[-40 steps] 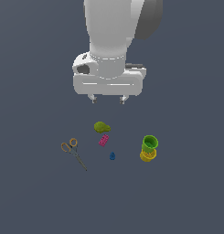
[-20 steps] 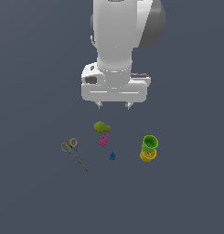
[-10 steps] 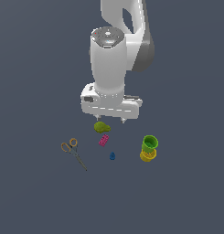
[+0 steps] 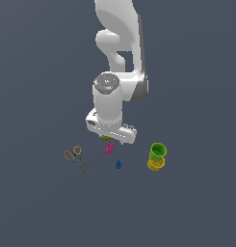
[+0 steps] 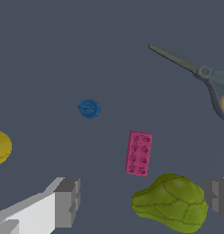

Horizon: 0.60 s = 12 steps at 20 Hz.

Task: Pick up a designated object from a clutter of objects.

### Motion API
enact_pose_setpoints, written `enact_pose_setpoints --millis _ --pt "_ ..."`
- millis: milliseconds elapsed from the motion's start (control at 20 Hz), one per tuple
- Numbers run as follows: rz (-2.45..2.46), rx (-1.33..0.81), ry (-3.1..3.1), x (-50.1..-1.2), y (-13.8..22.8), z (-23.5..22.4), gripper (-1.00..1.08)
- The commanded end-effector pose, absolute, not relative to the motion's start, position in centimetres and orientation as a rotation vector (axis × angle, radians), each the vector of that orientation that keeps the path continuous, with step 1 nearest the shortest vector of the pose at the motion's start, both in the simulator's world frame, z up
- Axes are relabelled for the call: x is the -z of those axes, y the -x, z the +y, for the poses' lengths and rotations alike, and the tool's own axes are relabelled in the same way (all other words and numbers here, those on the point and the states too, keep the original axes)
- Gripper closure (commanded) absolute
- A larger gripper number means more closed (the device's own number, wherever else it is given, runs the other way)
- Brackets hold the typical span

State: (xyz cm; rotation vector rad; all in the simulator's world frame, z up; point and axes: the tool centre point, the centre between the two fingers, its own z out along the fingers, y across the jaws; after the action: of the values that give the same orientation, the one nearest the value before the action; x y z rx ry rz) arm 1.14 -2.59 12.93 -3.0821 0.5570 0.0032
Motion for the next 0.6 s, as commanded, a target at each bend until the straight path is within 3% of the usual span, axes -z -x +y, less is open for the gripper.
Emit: enact_pose_setpoints --millis 0,550 --pt "0.622 -0.001 3.072 -10.8 -0.8 -3.1 -0.92" --pt "0.764 0.0 3.047 -6.3 0.5 -4.2 -0.92"
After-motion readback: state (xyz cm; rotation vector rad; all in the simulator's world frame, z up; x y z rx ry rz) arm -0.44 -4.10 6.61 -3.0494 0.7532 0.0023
